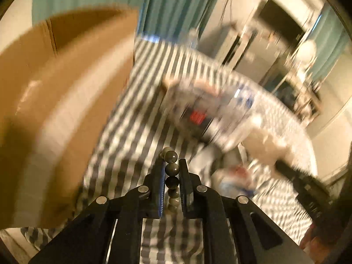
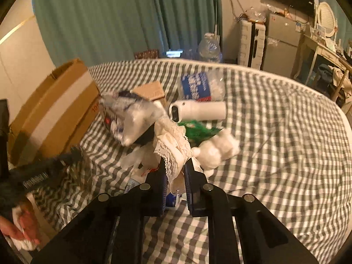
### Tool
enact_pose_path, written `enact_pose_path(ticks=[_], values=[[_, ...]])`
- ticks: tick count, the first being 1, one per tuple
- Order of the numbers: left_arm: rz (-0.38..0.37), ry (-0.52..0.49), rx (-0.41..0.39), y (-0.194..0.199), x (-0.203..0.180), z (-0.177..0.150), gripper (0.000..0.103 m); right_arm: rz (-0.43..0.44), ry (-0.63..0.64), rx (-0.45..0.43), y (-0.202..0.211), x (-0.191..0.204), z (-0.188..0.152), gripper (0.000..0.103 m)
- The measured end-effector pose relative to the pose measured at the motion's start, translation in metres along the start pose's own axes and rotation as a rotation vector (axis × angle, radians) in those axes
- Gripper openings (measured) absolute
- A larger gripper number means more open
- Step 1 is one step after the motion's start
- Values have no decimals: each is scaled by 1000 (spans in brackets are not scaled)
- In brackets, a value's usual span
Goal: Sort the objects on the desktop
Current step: 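Lift the bracelet with the left gripper while the right grasps the white lace cloth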
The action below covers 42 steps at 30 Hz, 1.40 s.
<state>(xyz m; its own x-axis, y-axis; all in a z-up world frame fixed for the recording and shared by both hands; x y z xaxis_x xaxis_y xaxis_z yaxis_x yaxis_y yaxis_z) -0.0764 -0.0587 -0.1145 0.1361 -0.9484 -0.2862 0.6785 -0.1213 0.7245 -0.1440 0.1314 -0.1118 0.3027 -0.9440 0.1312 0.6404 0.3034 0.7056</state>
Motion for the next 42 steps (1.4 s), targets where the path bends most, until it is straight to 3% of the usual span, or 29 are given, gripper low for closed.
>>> enact_pose_path(ticks=[16, 19, 23, 27, 39, 42], values=[[-14, -90, -146, 31, -12, 44, 11, 36, -44, -119, 71, 10, 14, 14], [63, -115, -230, 46, -17, 57, 11, 42, -32, -133, 80, 17, 15, 14], [68, -201, -298, 72, -36, 70, 11, 44, -22, -150, 94, 25, 14, 14], [64, -251, -299, 85, -50, 75, 11, 53, -20, -177, 108, 36, 18, 14], [63, -192, -273, 108, -38, 98, 11, 115, -16, -197, 131, 67, 34, 14], [99, -185, -255, 111, -26, 106, 11, 146, -4, -203, 136, 83, 38, 14]])
Point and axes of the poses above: each gripper's, at about its wrist camera, not at the fingertips, and y roughly against the way its jaws point, x to its left, z to its top, the point moved 9 cm from there along -y, roughly the way its jaws point, and after that the axes turned 4 degrees about -x, right-handed, at the moved point
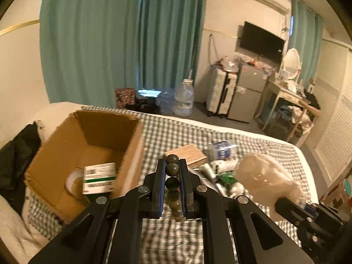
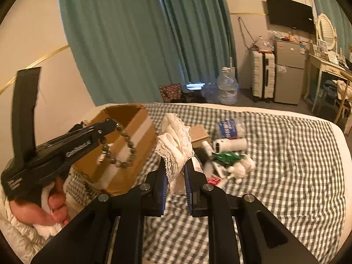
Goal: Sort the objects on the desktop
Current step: 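Lift the bracelet with the left gripper while the right grasps the white lace cloth, then drop the bracelet and lace cloth into the cardboard box from both grippers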
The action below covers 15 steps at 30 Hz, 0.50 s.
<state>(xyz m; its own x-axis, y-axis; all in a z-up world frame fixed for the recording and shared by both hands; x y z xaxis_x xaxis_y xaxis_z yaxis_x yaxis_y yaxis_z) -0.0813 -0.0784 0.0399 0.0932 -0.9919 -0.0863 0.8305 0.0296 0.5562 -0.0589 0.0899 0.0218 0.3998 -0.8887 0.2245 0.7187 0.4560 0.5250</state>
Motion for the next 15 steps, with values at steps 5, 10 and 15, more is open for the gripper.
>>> enact_pose_path(ticks=[5, 10, 15], values=[[24, 29, 19, 1, 30, 16, 11, 60, 18, 3, -2, 26, 5, 14], [53, 23, 13, 1, 64, 38, 11, 103, 52, 8, -17, 57, 13, 14], [96, 16, 19, -4, 100, 47, 11, 165, 89, 40, -44, 94, 20, 14]])
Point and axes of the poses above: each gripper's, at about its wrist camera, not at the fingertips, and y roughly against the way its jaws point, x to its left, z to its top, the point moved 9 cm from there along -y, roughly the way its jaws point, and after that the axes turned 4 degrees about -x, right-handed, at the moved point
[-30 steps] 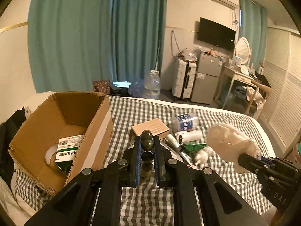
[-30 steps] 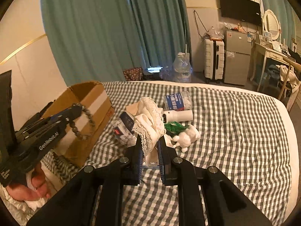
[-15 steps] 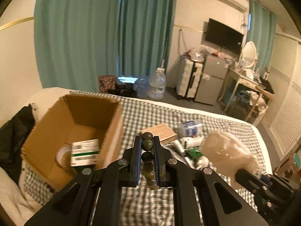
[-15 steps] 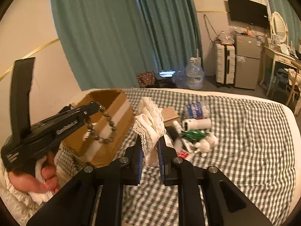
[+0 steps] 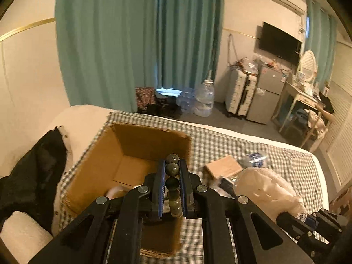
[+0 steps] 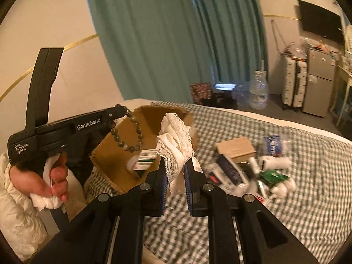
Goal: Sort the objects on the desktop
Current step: 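Drop the bracelet and lace cloth into the cardboard box from both grippers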
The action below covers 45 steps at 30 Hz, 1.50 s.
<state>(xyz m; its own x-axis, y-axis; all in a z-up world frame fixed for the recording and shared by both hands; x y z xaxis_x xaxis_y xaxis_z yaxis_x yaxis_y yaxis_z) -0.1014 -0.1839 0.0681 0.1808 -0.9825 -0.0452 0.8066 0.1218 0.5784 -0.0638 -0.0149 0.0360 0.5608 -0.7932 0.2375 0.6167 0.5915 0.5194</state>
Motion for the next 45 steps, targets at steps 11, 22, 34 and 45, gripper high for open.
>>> enact_pose_path(ticks=[11, 22, 34, 45], values=[[148, 55, 113, -45, 85, -24, 11, 147, 8, 142, -101, 55, -6, 14], [187, 62, 202, -74, 114, -52, 43, 131, 17, 193, -153, 63, -10, 62], [189, 51, 110, -39, 89, -32, 93, -17, -71, -47, -42, -21, 34, 67], [29, -6, 43, 4, -50, -19, 103, -282, -119, -225, 105, -133, 62, 73]])
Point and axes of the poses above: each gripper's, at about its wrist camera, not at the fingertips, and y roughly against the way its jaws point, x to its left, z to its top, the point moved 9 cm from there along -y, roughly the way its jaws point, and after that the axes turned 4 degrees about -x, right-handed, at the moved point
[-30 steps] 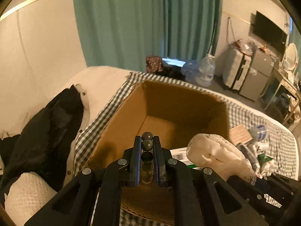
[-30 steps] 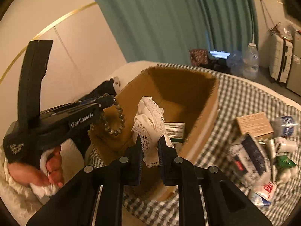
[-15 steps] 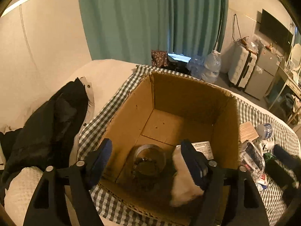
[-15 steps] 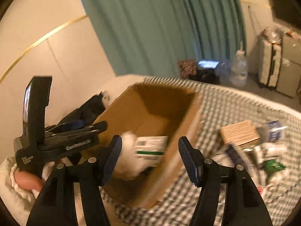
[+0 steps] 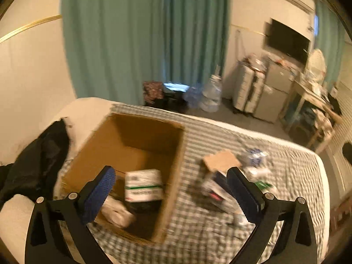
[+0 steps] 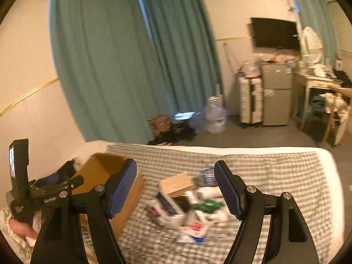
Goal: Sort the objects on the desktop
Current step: 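Drop the bracelet and lace cloth into the cardboard box from both grippers, then grasp the floral tissue-paper pack with the left gripper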
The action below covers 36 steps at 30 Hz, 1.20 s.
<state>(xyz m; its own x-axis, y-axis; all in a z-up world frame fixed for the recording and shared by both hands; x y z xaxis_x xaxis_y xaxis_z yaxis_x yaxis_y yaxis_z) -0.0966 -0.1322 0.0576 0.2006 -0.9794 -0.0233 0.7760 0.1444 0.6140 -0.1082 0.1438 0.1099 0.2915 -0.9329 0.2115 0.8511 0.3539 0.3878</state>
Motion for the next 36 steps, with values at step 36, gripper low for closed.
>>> enact_pose_path(ticks=[36], values=[[-142, -146, 223, -137, -128, -134, 103, -105, -52, 285, -76, -95, -151, 74]])
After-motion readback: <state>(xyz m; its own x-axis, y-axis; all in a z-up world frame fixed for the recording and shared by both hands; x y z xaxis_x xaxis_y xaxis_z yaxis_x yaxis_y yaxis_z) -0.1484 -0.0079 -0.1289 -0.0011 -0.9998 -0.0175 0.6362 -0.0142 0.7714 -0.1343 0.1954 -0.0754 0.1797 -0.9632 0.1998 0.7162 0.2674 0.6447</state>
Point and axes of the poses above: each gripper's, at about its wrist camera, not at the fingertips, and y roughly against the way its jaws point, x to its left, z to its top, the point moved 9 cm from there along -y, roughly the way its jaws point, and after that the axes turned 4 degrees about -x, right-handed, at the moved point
